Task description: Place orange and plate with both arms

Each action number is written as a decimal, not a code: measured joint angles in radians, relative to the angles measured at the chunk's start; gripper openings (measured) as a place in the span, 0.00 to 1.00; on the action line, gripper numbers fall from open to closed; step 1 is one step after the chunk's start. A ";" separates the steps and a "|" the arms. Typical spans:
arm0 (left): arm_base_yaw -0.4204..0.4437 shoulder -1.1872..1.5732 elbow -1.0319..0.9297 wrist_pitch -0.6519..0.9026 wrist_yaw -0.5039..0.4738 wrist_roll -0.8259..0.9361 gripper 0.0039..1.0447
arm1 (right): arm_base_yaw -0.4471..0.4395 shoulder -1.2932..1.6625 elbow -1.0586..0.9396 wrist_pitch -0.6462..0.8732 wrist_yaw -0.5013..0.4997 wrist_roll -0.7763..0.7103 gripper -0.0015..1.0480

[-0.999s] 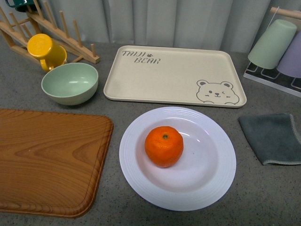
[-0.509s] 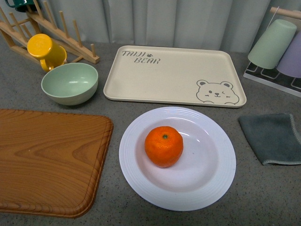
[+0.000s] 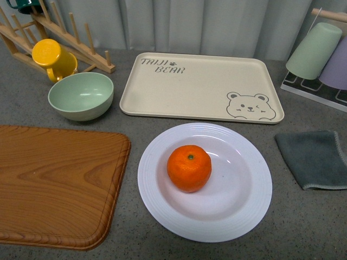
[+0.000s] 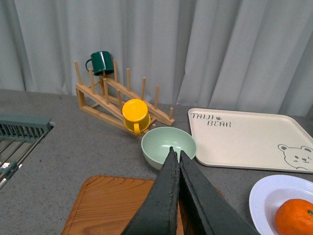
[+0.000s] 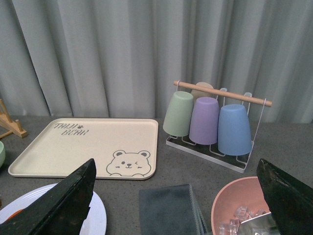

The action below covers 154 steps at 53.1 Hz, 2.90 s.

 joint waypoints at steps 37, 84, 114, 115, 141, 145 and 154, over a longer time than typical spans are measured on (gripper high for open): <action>0.000 -0.002 0.000 0.000 0.000 0.000 0.57 | 0.035 0.060 0.049 -0.125 0.127 0.020 0.91; 0.000 -0.002 0.000 -0.002 0.000 0.002 0.94 | -0.095 1.706 0.414 0.494 -0.669 0.337 0.91; 0.000 -0.002 0.000 -0.002 0.000 0.002 0.94 | 0.013 2.101 0.629 0.566 -0.772 0.478 0.91; 0.000 -0.002 0.000 -0.002 0.000 0.002 0.94 | 0.017 2.110 0.636 0.574 -0.772 0.488 0.91; 0.000 -0.002 0.000 -0.002 0.000 0.002 0.94 | 0.076 2.198 0.696 0.641 -0.747 0.579 0.64; 0.000 -0.002 0.000 -0.002 0.000 0.002 0.94 | 0.077 2.204 0.697 0.644 -0.748 0.584 0.53; 0.000 -0.002 0.000 -0.002 0.000 0.002 0.94 | 0.076 2.231 0.696 0.641 -0.736 0.585 0.22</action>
